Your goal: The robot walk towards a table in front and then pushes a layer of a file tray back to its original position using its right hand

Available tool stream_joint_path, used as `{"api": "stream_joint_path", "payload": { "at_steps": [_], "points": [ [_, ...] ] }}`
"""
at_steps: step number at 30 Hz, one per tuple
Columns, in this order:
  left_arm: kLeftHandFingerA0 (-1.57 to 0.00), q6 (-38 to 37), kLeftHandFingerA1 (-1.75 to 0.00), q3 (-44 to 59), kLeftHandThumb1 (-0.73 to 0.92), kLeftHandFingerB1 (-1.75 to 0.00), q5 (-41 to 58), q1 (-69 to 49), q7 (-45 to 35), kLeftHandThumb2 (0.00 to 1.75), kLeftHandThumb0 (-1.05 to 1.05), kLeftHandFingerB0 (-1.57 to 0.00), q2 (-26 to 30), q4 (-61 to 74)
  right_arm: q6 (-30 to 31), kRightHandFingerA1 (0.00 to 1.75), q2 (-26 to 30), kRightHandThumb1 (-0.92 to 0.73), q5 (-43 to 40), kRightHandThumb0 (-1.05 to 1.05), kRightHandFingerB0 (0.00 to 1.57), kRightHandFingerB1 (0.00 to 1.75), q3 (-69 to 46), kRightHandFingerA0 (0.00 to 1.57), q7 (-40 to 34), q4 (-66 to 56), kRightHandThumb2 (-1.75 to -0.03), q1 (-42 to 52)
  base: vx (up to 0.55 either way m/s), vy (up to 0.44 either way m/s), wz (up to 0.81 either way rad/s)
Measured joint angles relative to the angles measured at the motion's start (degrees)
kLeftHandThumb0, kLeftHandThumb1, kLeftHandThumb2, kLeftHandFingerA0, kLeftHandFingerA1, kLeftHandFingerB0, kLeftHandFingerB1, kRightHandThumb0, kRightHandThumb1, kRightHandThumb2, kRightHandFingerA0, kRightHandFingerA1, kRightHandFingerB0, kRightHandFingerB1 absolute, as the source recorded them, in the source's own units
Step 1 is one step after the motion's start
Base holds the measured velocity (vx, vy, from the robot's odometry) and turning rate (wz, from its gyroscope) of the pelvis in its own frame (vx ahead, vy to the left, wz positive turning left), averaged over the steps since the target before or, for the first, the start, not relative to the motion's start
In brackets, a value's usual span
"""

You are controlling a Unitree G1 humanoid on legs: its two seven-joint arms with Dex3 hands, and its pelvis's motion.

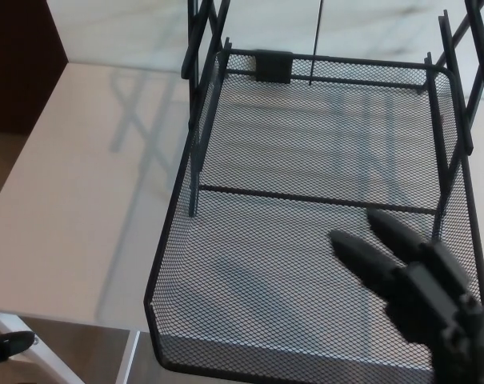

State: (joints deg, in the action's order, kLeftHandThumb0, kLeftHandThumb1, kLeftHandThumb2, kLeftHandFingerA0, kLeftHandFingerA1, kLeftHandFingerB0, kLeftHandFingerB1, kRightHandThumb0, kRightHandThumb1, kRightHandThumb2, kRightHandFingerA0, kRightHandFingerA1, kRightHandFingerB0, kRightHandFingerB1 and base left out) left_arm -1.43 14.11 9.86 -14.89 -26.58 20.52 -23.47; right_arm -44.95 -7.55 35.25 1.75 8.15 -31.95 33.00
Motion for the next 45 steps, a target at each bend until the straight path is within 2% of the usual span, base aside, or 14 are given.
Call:
{"api": "stream_joint_path", "payload": {
  "at_steps": [3,9,19,24,32,33,35,38,39,40,41,42,43,45],
  "points": [
    [-0.66,0.0,-0.44,-0.09,0.57,-0.39,-0.09,0.16,0.0,0.56,-0.12,-0.45,0.01,0.07,0.14,0.44,0.23,-0.23,2.74,-0.57,0.07,0.39,1.12,0.02,-0.85,1.99,-0.58,-0.84,0.0,0.0,0.0],
    [-0.67,0.28,-0.45,-0.32,0.57,-0.39,-0.26,0.46,0.03,0.56,-0.13,-0.45,0.04,0.65,0.8,0.39,0.81,-0.23,8.07,-0.53,0.07,0.35,4.25,0.02,-2.2,4.75,-0.56,-2.45,0.0,0.0,0.0],
    [-0.68,0.67,-0.44,-0.93,0.58,-0.38,-0.53,0.77,0.02,0.56,-0.11,-0.45,0.41,0.83,4.01,0.41,1.46,-0.22,18.03,-0.52,0.1,0.37,10.67,0.05,-4.02,5.46,-0.54,-2.56,0.0,0.0,0.0],
    [-0.67,1.24,-0.45,-1.18,0.56,-0.39,-0.65,1.17,0.03,0.56,-0.14,-0.45,1.25,1.0,6.98,0.4,2.09,-0.24,23.13,-0.55,0.07,0.35,13.7,0.04,-4.92,5.33,-0.56,-3.69,0.0,0.0,0.0],
    [-0.66,1.57,-0.45,-1.28,0.57,-0.39,-0.68,1.62,0.0,0.56,-0.13,-0.44,2.32,1.26,13.25,0.37,3.67,-0.25,29.98,-0.54,0.1,0.35,17.66,0.06,-5.7,3.37,-0.57,-5.71,0.0,0.0,0.0],
    [-0.66,1.77,-0.45,-1.28,0.56,-0.39,-0.66,1.65,-0.01,0.56,-0.12,-0.46,2.32,1.38,13.97,0.37,3.96,-0.29,30.67,-0.51,0.13,0.33,17.93,0.06,-5.85,3.18,-0.5,-6.23,0.0,0.0,0.0],
    [-0.66,1.92,-0.45,-1.28,0.55,-0.39,-0.64,1.75,-0.03,0.56,-0.14,-0.45,2.33,1.42,15.12,0.36,4.6,-0.29,32.04,-0.5,0.12,0.34,18.34,0.05,-6.46,2.96,-0.5,-7.26,0.0,0.0,0.0],
    [-0.67,1.92,-0.44,-1.32,0.56,-0.39,-0.65,2.2,-0.07,0.56,-0.14,-0.45,2.35,1.2,16.84,0.36,5.88,-0.25,34.91,-0.56,0.12,0.36,19.26,0.07,-7.8,2.98,-0.56,-9.68,0.0,0.0,0.0],
    [-0.65,1.92,-0.45,-1.32,0.56,-0.39,-0.65,2.32,-0.07,0.56,-0.14,-0.44,2.35,1.21,17.23,0.53,6.07,0.0,35.64,-0.27,0.0,0.5,19.52,0.02,-8.16,2.99,-0.69,-10.3,0.0,0.0,0.0],
    [-0.65,1.92,-0.44,-1.32,0.56,-0.39,-0.65,2.43,-0.06,0.56,-0.14,-0.44,2.35,1.23,17.64,0.53,6.27,-0.02,36.47,-0.27,0.0,0.5,19.86,0.02,-8.61,2.99,-0.7,-10.89,0.0,0.0,0.0],
    [-0.63,1.92,-0.45,-1.31,0.56,-0.38,-0.65,2.6,-0.06,0.56,-0.14,-0.43,2.35,1.22,18.31,0.33,6.6,-0.27,37.82,-0.52,0.14,0.36,20.42,0.07,-9.29,3.08,-0.56,-11.8,0.0,0.0,0.0],
    [-0.63,1.94,-0.45,-1.31,0.56,-0.38,-0.65,2.6,-0.06,0.56,-0.14,-0.43,2.36,1.23,18.94,0.33,6.86,-0.27,38.97,-0.52,0.14,0.36,20.87,0.07,-9.85,3.11,-0.56,-12.43,0.0,0.0,0.0],
    [-0.63,1.98,-0.44,-1.31,0.56,-0.38,-0.65,2.64,-0.07,0.56,-0.15,-0.44,2.36,1.23,19.41,0.53,7.05,-0.03,39.73,-0.27,0.0,0.49,21.24,0.02,-10.2,3.19,-0.7,-12.91,0.0,0.0,0.0],
    [-0.65,2.16,-0.44,-1.3,0.54,-0.39,-0.65,2.78,-0.08,0.56,-0.17,-0.45,2.39,1.23,20.42,0.53,7.33,-0.03,41.18,-0.27,0.0,0.49,21.89,0.02,-10.75,3.49,-0.7,-13.94,0.0,0.0,0.0]
  ]
}}
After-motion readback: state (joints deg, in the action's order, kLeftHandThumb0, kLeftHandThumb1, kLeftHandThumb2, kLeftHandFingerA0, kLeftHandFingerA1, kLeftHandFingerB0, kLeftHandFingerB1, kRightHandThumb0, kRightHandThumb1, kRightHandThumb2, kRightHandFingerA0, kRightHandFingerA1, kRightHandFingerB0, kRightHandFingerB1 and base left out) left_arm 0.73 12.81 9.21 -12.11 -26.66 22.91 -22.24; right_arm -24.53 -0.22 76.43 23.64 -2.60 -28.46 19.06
